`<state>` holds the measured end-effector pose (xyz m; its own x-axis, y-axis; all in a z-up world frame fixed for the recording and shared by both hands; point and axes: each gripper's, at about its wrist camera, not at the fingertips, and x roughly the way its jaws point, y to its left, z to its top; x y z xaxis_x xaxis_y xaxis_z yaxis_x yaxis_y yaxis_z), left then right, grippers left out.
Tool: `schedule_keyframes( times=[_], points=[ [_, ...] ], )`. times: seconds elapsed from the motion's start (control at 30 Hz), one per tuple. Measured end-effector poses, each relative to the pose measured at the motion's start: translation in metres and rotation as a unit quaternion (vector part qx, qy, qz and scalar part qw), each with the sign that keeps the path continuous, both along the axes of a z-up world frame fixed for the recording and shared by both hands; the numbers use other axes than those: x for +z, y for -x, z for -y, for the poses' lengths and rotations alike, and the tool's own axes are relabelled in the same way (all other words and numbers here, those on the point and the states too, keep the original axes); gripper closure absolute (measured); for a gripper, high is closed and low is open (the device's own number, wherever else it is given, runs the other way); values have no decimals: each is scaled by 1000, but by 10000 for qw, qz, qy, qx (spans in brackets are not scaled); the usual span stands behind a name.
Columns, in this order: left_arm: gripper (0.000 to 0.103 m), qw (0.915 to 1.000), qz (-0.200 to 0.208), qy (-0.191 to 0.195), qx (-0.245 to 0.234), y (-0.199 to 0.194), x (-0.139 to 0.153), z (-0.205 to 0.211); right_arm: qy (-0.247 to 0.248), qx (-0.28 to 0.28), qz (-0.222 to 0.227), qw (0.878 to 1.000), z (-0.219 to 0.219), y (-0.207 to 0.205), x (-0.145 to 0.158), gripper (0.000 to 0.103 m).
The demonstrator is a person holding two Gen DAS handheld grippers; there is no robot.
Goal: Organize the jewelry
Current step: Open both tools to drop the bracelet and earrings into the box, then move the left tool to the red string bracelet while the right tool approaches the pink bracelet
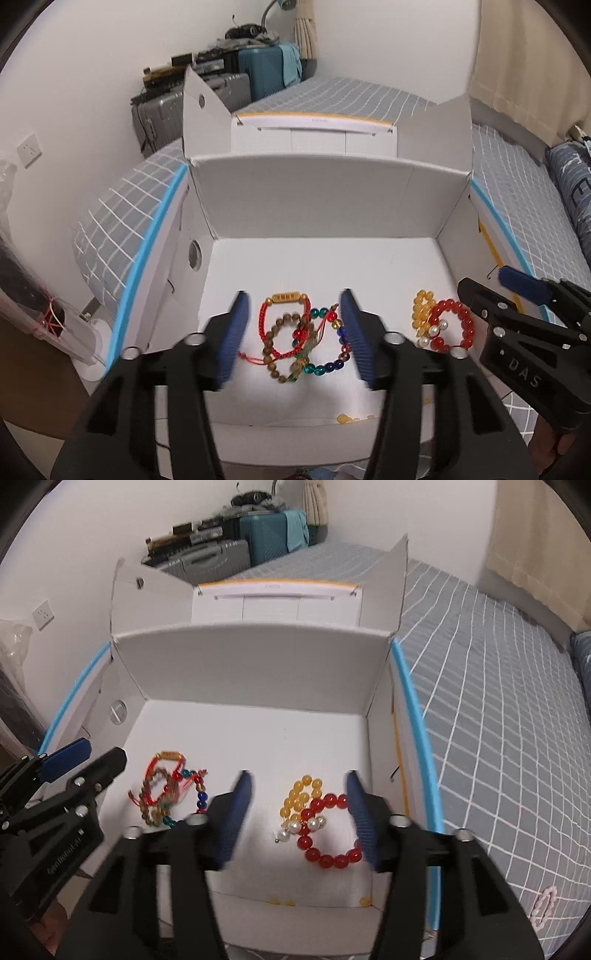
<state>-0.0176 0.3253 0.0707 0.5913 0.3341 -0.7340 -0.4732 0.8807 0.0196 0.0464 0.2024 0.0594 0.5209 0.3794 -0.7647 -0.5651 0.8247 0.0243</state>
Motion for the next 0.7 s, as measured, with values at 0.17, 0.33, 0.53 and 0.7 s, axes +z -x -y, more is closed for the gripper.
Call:
schedule_keyframes(
  times=[0.17, 0.33, 0.53, 0.7],
  points=[
    [24, 9996, 269, -87, -31, 7, 16, 13, -110, -222, 398, 9989, 23, 9, 23, 15],
    [7, 9985, 509, -89, -198, 6, 30, 36, -99, -648, 673, 9956, 68, 9, 44, 8],
    [6, 9945, 587, -126, -856, -9, 38, 106, -126, -1370, 787, 9874, 158, 0, 58, 8],
    [6, 9892, 512, -68, -1370, -25, 32, 168, -174, -1892, 642, 9797, 236, -5, 54, 8]
  ],
)
